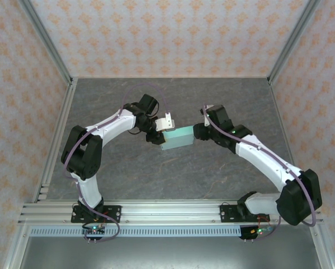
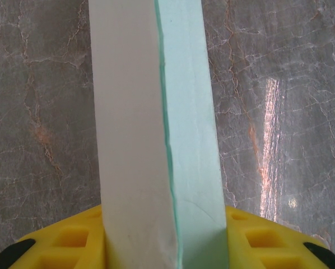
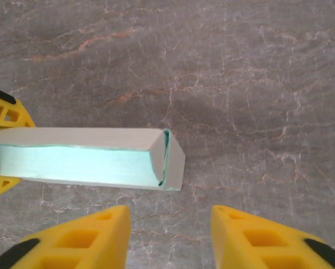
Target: Fold the paper box
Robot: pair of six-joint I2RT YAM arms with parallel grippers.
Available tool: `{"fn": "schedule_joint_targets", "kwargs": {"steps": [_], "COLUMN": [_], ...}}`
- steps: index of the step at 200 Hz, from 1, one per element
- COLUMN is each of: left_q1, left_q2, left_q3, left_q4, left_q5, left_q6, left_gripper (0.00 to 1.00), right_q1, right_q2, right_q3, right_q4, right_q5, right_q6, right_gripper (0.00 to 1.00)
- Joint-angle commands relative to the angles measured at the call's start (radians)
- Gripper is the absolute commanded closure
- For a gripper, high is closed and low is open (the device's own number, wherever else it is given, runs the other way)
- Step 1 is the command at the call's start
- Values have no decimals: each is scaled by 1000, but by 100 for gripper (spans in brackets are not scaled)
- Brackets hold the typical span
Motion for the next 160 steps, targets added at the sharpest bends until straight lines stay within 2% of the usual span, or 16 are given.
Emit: {"fn": "schedule_joint_targets", "kwargs": {"steps": [1, 23, 54, 102, 160], "left_q1": [6, 7, 6, 7, 6], "left_q2": [13, 13, 13, 15, 16], "left_q3": [12, 11, 12, 13, 13], "left_q4": [-26, -24, -25, -26, -27], "left_q5": [-69, -71, -72, -76, -77], "left_q6": [-4, -3, -4, -5, -4], "left_gripper": [75, 75, 75, 75, 75], "right_q1": [-16, -17, -19, -19, -22], "right_q2": [43, 94, 137, 176, 203], "right_q3": [8, 30, 31, 60, 77], "right_q4": [11, -3, 26, 59, 80], "right_q5": [-98, -95, -67, -67, -73], "right_q6": [-71, -111, -121, -122, -123], "right_gripper": [56, 58, 66, 68, 79]}}
